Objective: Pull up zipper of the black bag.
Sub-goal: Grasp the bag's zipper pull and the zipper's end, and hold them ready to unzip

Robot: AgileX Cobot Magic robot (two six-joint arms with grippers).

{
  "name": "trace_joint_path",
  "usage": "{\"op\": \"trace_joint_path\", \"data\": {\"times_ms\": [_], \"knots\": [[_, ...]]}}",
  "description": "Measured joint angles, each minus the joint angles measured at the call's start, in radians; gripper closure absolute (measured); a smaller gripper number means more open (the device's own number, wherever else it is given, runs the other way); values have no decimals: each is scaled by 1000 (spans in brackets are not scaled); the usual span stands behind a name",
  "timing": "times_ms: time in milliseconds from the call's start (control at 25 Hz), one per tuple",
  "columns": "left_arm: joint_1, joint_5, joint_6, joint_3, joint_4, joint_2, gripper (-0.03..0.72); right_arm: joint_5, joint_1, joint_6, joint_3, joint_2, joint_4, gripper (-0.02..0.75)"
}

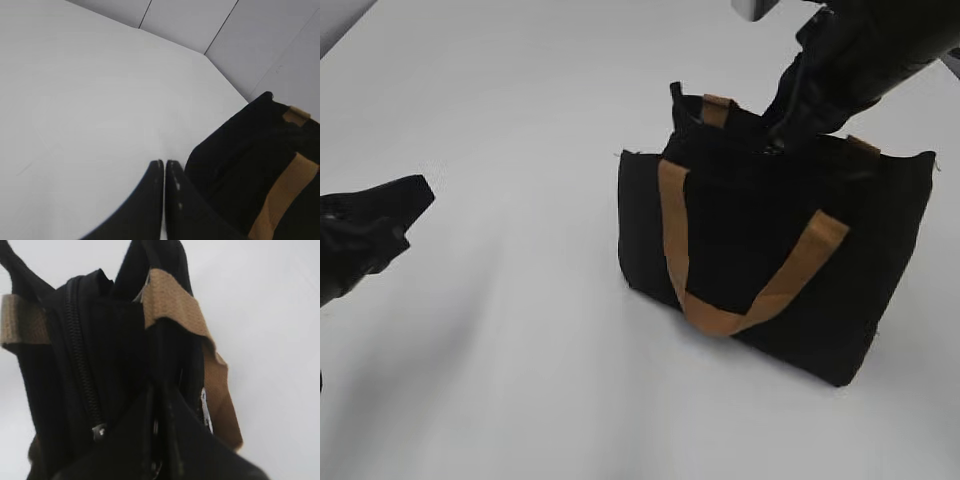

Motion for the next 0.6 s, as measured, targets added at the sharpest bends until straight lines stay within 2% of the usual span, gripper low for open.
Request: {"op": "trace_joint_path", "data": {"times_ms": [120,320,440,600], "knots": [[0,-47,0,0,63,0,690,1,39,-145,0,-1,81,730],[0,-177,0,-1,172,0,669,0,89,-367,0,-2,312,730],[0,-166,0,-13,225,0,590,0,93,-459,1,-2,417,731],[0,-61,0,-45,320,0,397,-2,96,-479,2,0,462,733]]}}
